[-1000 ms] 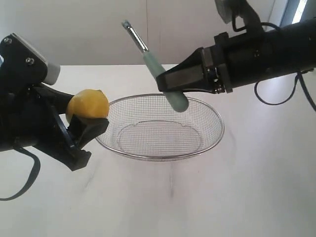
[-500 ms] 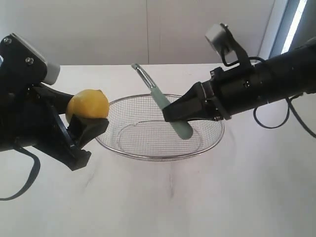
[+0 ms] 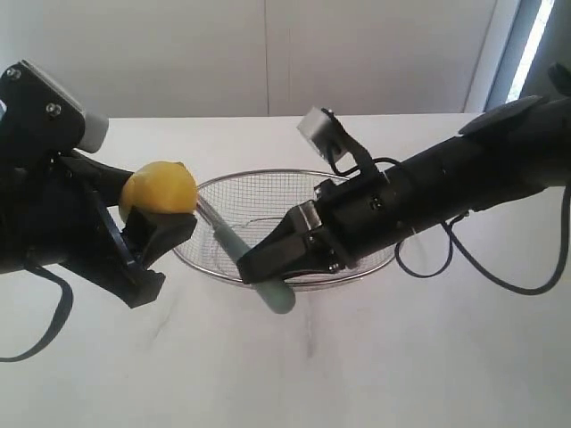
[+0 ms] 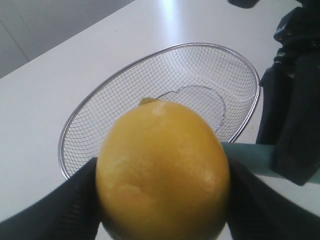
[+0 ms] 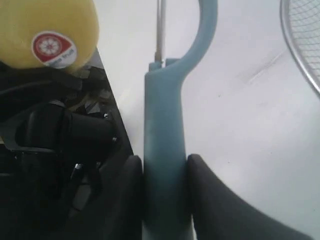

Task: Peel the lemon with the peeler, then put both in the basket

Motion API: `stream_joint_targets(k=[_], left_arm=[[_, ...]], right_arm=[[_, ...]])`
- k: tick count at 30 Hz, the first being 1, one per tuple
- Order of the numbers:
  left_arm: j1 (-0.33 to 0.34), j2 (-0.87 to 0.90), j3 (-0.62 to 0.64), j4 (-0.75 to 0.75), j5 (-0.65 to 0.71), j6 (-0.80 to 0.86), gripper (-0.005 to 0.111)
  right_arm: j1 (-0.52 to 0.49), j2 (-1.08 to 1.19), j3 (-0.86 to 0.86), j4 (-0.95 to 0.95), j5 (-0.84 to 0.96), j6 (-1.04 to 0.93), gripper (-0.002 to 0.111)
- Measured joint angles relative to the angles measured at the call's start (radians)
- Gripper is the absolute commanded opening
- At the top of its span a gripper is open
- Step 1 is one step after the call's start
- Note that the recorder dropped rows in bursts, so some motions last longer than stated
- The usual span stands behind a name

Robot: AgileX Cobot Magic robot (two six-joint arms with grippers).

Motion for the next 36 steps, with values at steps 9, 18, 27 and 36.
stream_joint_targets(k=[9, 18, 27, 36], left_arm=[[0.0, 0.0, 0.0, 0.0, 0.0, -0.001, 0.0], [0.0, 0.0, 0.0, 0.0, 0.0, -0.001, 0.0], [0.0, 0.0, 0.0, 0.0, 0.0, -0.001, 0.0], [0.0, 0.0, 0.0, 0.0, 0.0, -0.003, 0.0]], right_arm=[[0.014, 0.002, -0.007, 0.033, 0.042, 0.0, 0.003], [0.014, 0.002, -0.018, 0.043, 0.042, 0.0, 0.003], [0.014, 0.002, -0.018, 0.043, 0.042, 0.0, 0.003], [0.01, -0.018, -0.038, 0.046, 0.043, 0.0, 0.003]])
